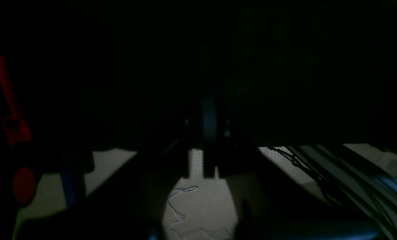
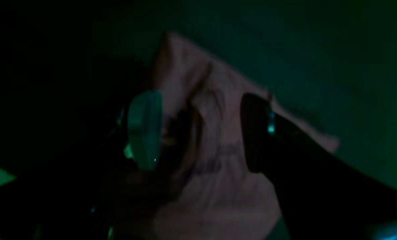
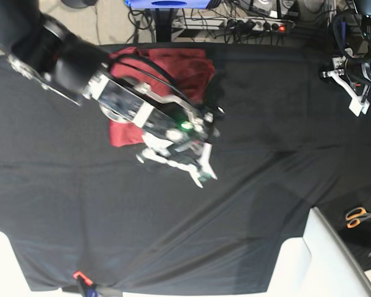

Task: Fold the T-shirt properly
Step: 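Release the shirt with the left gripper and lift it away, then press the right gripper onto the folded red shirt's middle and smooth it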

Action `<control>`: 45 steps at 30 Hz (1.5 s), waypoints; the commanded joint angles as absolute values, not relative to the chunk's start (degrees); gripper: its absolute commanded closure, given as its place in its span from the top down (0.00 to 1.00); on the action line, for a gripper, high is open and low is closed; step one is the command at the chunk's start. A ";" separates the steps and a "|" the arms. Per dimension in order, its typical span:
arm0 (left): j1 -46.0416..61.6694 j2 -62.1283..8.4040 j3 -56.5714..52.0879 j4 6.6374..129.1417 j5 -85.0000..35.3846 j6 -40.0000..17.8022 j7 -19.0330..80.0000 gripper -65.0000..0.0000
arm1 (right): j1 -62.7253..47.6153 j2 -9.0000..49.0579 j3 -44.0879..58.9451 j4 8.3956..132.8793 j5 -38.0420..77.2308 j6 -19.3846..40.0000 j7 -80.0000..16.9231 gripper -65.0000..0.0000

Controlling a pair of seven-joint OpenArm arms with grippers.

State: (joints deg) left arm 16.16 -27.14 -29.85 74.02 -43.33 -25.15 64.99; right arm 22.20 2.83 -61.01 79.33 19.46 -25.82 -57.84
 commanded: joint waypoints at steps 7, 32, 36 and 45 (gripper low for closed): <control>16.13 -26.42 -35.21 74.51 -43.56 -25.27 64.57 0.09 | 25.27 0.84 -60.62 71.78 18.95 -26.15 -53.76 0.54; 15.78 -26.59 -34.95 74.33 -43.56 -25.27 64.57 0.09 | 25.36 -2.07 -60.53 66.51 19.12 -26.15 -50.51 0.01; 15.78 -26.59 -34.86 74.33 -43.56 -25.27 64.57 0.09 | 25.19 -2.24 -60.53 66.86 19.12 -26.15 -50.68 0.01; 15.69 -26.77 -34.86 74.33 -43.47 -25.27 64.57 0.09 | 21.58 -1.98 -60.53 74.24 19.12 -26.15 -50.68 0.01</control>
